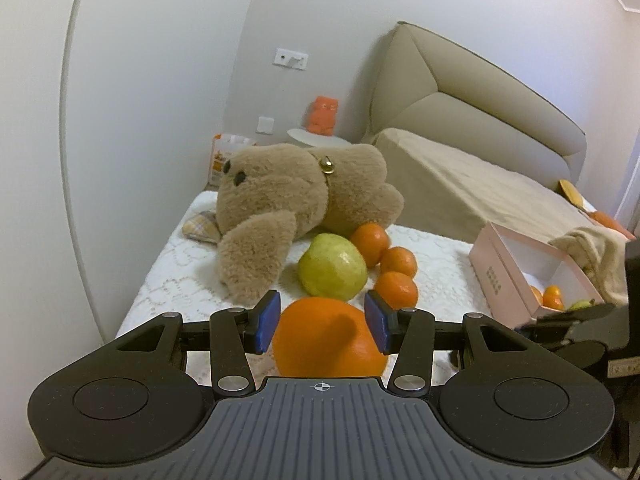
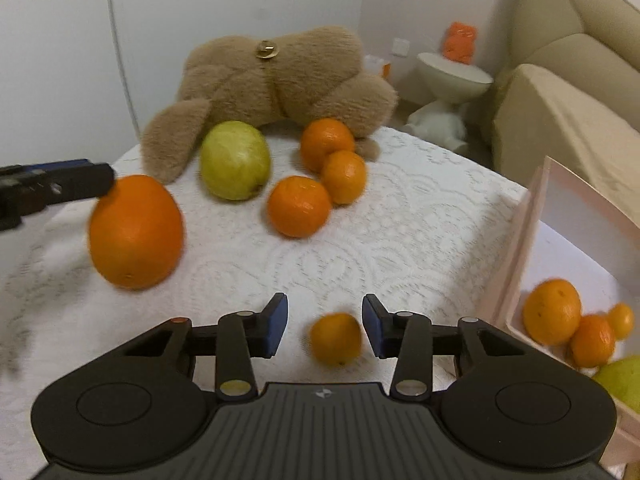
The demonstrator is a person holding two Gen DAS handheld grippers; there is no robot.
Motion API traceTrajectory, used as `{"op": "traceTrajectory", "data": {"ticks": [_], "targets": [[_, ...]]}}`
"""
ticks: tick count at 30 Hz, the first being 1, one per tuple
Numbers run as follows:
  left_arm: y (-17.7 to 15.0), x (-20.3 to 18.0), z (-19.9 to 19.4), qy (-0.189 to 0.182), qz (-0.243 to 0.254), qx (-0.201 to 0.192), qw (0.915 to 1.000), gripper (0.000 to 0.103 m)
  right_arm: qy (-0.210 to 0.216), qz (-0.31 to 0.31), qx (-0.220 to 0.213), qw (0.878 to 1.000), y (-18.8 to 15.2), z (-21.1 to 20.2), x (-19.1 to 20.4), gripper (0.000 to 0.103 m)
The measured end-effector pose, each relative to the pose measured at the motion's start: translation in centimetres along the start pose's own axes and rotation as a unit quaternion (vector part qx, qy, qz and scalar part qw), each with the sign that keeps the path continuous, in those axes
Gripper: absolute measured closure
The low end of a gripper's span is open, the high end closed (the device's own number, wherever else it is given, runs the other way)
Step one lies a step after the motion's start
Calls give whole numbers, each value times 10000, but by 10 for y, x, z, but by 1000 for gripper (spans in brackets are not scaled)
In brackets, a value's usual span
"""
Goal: Organize fruits
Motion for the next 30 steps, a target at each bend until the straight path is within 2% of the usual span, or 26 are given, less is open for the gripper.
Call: {"op": "traceTrajectory", "data": {"ticks": [1, 7, 14, 18, 20, 21, 23, 27, 30], "targets": [[0, -2, 0, -18, 25, 8, 10000, 52, 32, 119, -8, 9999, -4, -2, -3, 76], [-3, -23, 5, -166, 289, 108, 9994, 51, 356, 726, -330, 9962, -27, -40, -22, 76], [3, -53, 13, -282, 653, 107, 9974, 52, -89, 1269, -587, 9901, -61, -70, -60, 76], [20, -57, 24, -11, 745, -8, 9972, 51, -332, 1387, -653, 9876, -80, -70, -78, 75], [30, -50, 35, 256, 594, 34, 9979, 52, -272, 1538, -747, 9849, -87, -71, -84, 64], [35, -45, 44, 370, 481, 111, 9981, 52, -295, 1586, -774, 9839, -89, -70, -86, 54], [41, -36, 60, 417, 284, 313, 9982, 52, -341, 1645, -861, 9820, -93, -68, -90, 44], [47, -24, 92, 568, -73, 636, 9963, 52, -231, 1670, -906, 9815, -94, -66, -89, 31], [45, -20, 109, 815, -94, 795, 9934, 52, -277, 1577, -895, 9830, -95, -64, -86, 29]]}}
Point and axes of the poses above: each gripper's, at about its wrist camera, not at the fingertips, and z roughly the way its jaws point, x to its left, y to its top, the point moved 4 cm from there along z, roughly the way its jaws point, and after that the axes turned 6 degrees about -x, right-handed, at the moved point
